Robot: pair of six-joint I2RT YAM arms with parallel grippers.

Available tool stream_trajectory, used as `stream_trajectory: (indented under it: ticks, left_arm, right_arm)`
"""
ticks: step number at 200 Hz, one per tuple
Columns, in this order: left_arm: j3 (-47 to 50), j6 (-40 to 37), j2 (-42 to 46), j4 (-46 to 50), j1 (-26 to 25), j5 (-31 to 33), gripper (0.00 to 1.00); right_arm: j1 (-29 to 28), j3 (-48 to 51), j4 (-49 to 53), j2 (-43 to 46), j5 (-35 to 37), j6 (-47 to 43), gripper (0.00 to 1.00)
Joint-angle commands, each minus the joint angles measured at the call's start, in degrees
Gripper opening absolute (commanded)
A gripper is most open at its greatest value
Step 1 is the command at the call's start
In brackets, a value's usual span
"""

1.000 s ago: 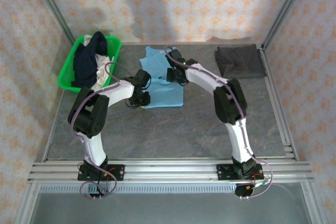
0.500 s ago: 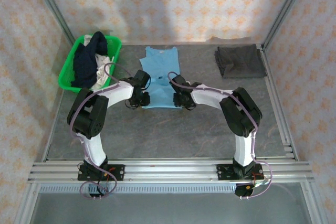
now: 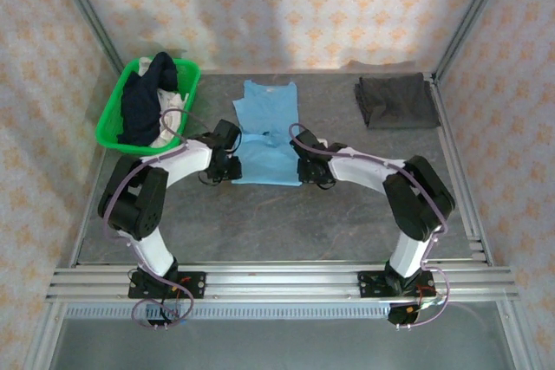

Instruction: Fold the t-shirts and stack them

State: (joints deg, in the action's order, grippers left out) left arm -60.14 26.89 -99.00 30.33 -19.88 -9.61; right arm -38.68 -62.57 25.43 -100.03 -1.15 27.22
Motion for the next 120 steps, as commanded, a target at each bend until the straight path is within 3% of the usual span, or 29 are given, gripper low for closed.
stream_trajectory:
  ticks: [1, 27, 86, 120]
  left_arm:
    - [0.9, 0.5, 1.5, 0.9, 0.0, 0.6, 0.40]
    - [1.6, 1.0, 0.5, -1.3, 0.0, -1.8, 0.41]
    - [3.6, 1.6, -0.2, -3.2, 0.7, -3.3, 0.45]
    - [5.2, 2.4, -0.9, -6.3, 0.8, -6.3, 0.37]
  right_arm:
    - [-1.0, 1.2, -2.6, 1.7, -1.4, 3.0, 0.37]
    - [-1.2, 2.9, -7.2, -0.5, -6.1, 5.5, 0.41]
    - [-3.8, 2.1, -6.3, -4.3, -5.4, 5.8, 0.44]
    - [-3.8, 1.4, -6.8, -5.8, -5.5, 6.3, 0.39]
